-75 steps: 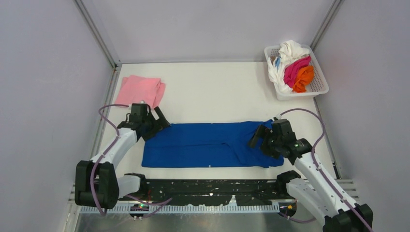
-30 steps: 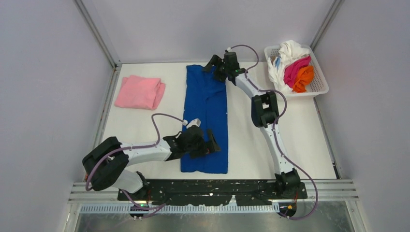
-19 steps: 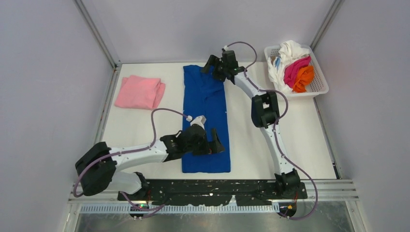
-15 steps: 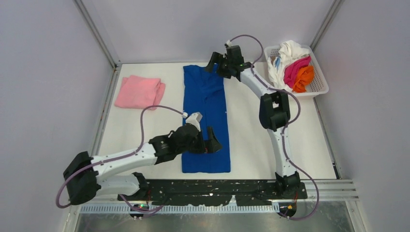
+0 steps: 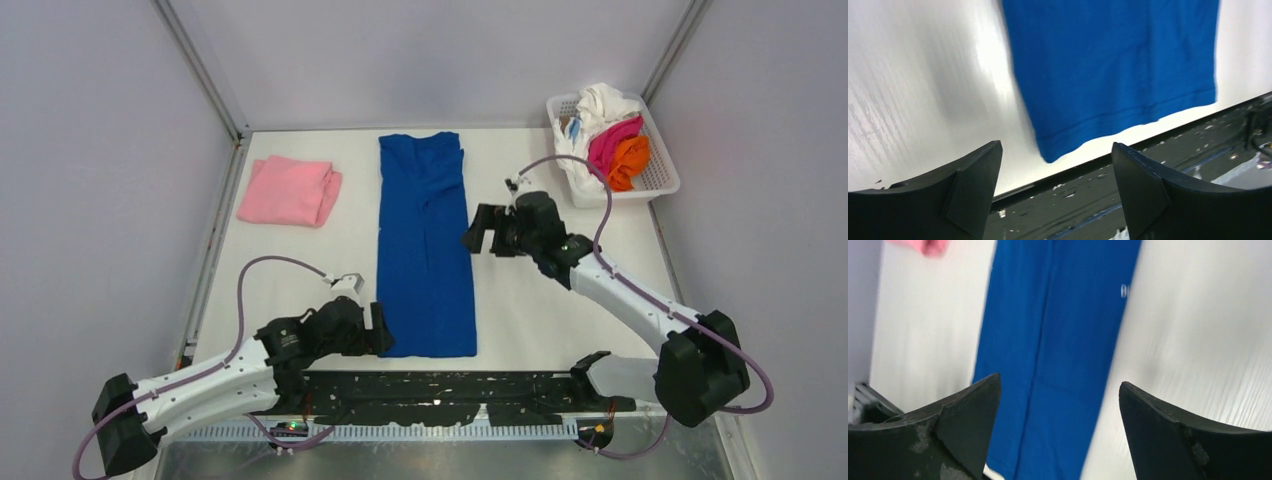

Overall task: Fold and stack the t-shirts
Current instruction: Grab the bottom of the folded rectangular tshirt with both arms

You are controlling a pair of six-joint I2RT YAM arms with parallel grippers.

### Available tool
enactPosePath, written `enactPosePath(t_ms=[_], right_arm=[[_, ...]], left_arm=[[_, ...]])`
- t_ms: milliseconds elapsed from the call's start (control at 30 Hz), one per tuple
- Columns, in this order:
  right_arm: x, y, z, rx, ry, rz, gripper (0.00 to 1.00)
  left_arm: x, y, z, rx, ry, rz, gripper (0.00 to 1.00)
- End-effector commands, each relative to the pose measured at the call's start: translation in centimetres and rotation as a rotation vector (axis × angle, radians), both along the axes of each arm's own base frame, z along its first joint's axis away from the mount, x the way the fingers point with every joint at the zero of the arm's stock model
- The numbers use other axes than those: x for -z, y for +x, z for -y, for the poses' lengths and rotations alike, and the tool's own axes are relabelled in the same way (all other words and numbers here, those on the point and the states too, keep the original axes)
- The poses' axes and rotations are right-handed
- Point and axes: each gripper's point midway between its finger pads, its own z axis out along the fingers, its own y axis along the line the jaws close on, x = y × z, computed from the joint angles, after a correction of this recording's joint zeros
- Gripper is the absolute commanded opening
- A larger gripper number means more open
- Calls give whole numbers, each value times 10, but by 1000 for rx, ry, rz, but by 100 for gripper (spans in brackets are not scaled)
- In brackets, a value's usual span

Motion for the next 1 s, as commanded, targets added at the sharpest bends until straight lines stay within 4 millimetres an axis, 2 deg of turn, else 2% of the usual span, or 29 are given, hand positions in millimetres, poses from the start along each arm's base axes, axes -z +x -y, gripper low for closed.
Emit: enactPosePath(t_ms=[0, 167, 267, 467, 667, 833, 967], right_arm=[[13, -44, 4, 43, 42, -13, 95], [37, -90, -10, -44, 30, -76, 96], [59, -117, -14, -106, -23, -141, 97], [87, -165, -18, -228, -73, -255, 100], [96, -199, -23, -307, -86, -304, 100], [110, -221, -26, -345, -109, -342, 90], [124, -231, -26, -359, -155, -376, 81]], left_arm=[[9, -4, 6, -17, -72, -33, 76], [27, 1, 8, -44, -95, -57, 53], [32, 3, 5, -56, -84, -82, 38], [40, -7, 12, -20, -112, -133, 2], [46, -20, 6, -9, -96, -192, 0], [43, -21, -1, -30, -98, -180, 0], [39, -21, 0, -34, -128, -168, 0]])
